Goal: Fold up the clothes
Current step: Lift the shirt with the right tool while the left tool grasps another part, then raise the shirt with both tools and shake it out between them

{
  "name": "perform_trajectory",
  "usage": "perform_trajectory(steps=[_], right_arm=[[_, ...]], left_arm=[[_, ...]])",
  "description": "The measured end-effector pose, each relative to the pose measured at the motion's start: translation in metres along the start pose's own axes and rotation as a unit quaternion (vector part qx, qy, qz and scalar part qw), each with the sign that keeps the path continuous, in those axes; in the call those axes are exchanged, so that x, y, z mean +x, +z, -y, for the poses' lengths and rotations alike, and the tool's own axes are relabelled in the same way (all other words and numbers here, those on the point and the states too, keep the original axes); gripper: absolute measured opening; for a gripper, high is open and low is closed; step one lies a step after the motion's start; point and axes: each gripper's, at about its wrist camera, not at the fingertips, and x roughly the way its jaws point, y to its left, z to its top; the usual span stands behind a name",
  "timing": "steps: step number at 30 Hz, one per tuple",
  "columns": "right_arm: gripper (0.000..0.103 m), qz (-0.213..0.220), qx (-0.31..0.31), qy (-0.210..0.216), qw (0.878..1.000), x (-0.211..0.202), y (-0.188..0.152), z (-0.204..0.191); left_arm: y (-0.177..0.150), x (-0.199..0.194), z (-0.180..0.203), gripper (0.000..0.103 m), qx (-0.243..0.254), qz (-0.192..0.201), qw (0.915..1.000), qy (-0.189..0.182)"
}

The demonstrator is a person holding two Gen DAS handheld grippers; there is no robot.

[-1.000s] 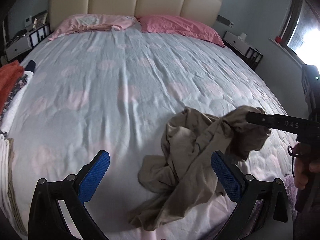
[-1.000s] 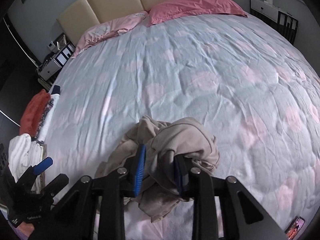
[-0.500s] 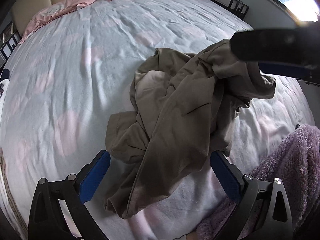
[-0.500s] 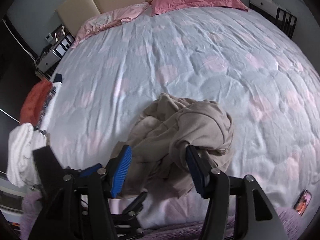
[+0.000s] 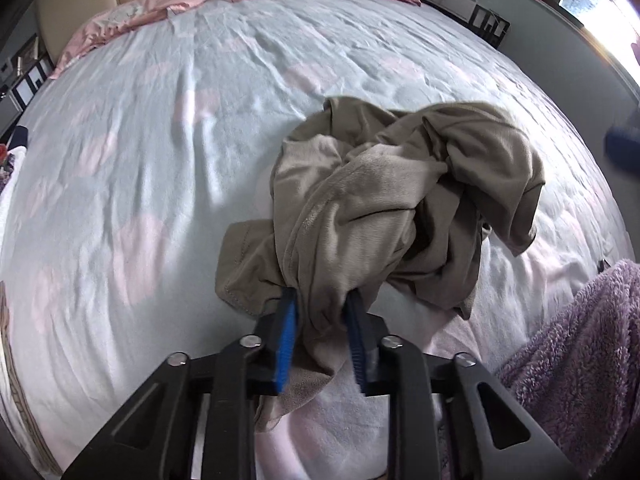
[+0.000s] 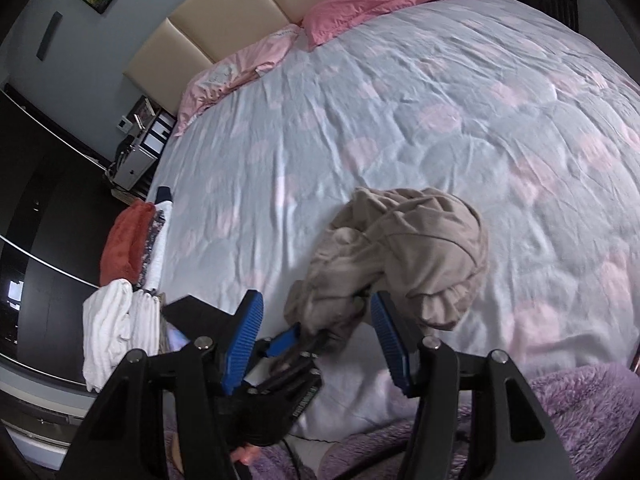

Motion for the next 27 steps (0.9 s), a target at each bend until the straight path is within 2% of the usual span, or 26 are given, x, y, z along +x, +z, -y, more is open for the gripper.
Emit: perform_trajectory(steps=[4,8,14,18,19,20,21,24,27], right_arm=[[0.055,-0.020,-0.026,-0.055,0.998,0.011,-0.003,0.034],[0.055,-0.031,-0.043,-0.085,0.995,0.021,-0.004,0.061],[0.057,-0.062,-0.065,-0.069,0.994,0.045,-0.004,0.065],[0.058,-0.072,-0.094,-0.091,0.989,0.067,0.003,0.053],[0.053,-0.070,-0.096,-0.095,0.988,0.071,0.006,0.052],[0.042,-0.067,-0.097,-0.099,0.988,0.074,0.009,0.051],[0.018,-0.062,-0.097,-0.104,0.988,0.073,0.015,0.051],[0.010,-0.035,-0.102,-0.114,0.988,0.064,0.035,0.046],[0.007,0.010,-0.112,-0.119,0.987,0.035,0.060,0.035]], left_arm=[[0.009,-0.014,-0.012,0.017,-0.027,0.036,0.9990,0.003],[0.023,-0.018,-0.024,0.011,-0.054,0.062,0.9966,0.006],[0.048,-0.035,-0.047,0.011,-0.073,0.091,0.9929,0.024],[0.066,-0.049,-0.061,0.011,-0.072,0.107,0.9912,0.030],[0.070,-0.052,-0.065,0.010,-0.073,0.111,0.9905,0.034],[0.075,-0.056,-0.069,0.010,-0.073,0.116,0.9897,0.039],[0.080,-0.061,-0.074,0.010,-0.074,0.123,0.9888,0.043],[0.095,-0.078,-0.087,0.010,-0.076,0.142,0.9855,0.053],[0.110,-0.104,-0.098,0.010,-0.071,0.166,0.9812,0.069]])
